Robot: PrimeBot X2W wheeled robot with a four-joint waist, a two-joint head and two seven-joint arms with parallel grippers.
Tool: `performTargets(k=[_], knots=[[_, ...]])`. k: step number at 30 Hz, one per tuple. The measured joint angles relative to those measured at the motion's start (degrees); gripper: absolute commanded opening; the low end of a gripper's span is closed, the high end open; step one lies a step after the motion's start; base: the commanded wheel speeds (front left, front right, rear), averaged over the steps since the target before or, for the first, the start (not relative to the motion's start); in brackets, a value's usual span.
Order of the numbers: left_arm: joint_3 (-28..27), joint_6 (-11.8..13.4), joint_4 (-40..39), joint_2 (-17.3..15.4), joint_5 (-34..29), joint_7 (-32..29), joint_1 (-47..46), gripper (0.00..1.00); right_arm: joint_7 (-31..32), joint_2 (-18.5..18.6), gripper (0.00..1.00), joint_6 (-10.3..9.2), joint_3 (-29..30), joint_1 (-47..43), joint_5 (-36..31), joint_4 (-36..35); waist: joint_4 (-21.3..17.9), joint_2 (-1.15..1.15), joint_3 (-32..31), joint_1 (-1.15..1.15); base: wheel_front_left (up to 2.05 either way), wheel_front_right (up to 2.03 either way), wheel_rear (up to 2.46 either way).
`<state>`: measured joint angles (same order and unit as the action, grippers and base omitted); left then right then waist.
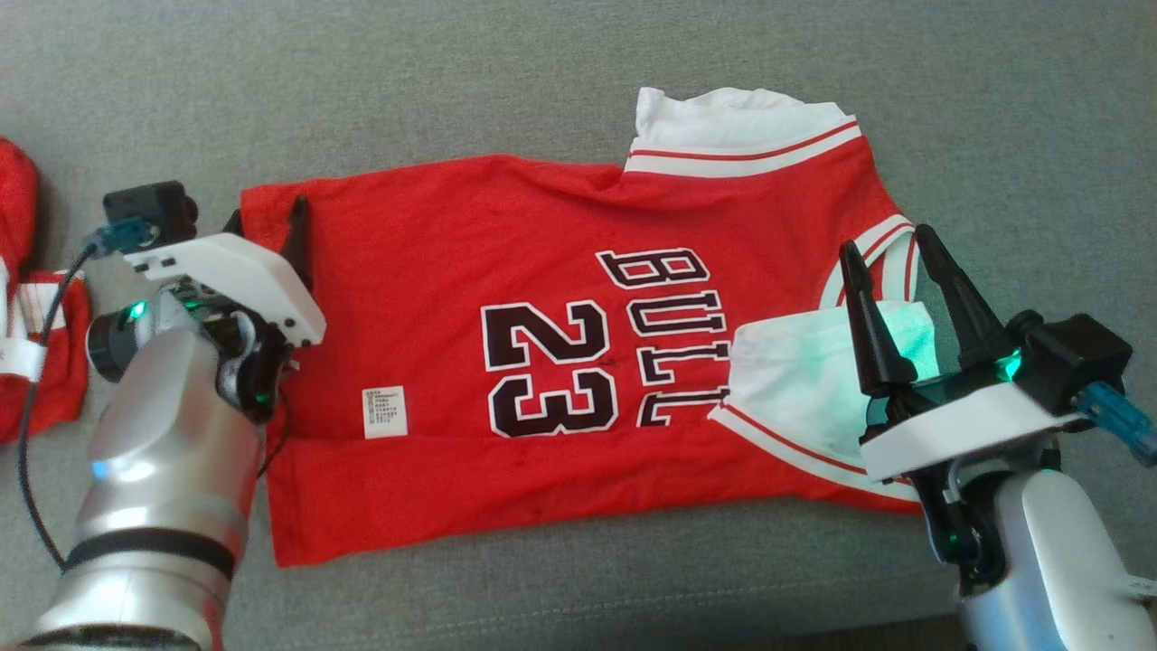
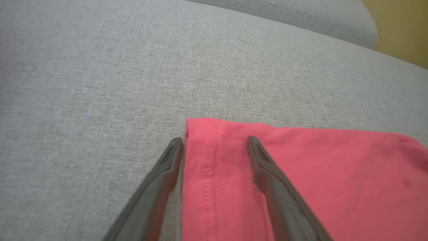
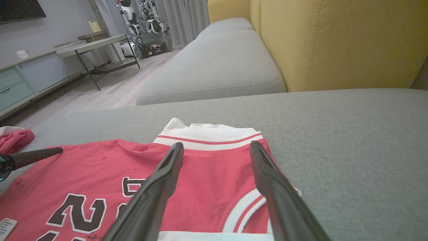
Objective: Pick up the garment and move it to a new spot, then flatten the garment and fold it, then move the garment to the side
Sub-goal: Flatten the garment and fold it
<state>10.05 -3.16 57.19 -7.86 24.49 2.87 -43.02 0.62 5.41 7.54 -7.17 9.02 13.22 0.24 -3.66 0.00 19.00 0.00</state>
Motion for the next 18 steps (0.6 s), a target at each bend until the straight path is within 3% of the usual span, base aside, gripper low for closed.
performTargets(k=[2,3,11,18], knots=[[-0.09,-0.51,2.34,-0.11,0.53,-0.01,-1.39,0.42,-0.31,0.01,1.00,0.00,0.05,0.00,0.42,0.57,-0.21,0.00,0.01,0.00,0.00,0.00,0.00],[-0.14,-0.97,3.47,-0.19,0.73,-0.02,-2.06,0.00,-0.31,0.01,1.00,0.00,0.10,0.00,0.47,0.78,-0.27,0.00,-0.04,0.00,0.00,0.00,0.00],[0.49,-2.75,7.95,-0.03,1.37,2.01,-3.78,0.00,-0.62,0.25,1.00,0.00,1.34,0.96,1.30,1.92,-0.29,0.00,-0.36,0.00,0.00,0.00,0.00],[2.34,-3.02,10.45,1.67,1.25,5.04,-5.91,0.00,-0.02,3.94,1.00,0.00,4.54,9.95,3.16,8.73,1.42,0.00,-0.09,0.00,0.00,0.00,0.00]])
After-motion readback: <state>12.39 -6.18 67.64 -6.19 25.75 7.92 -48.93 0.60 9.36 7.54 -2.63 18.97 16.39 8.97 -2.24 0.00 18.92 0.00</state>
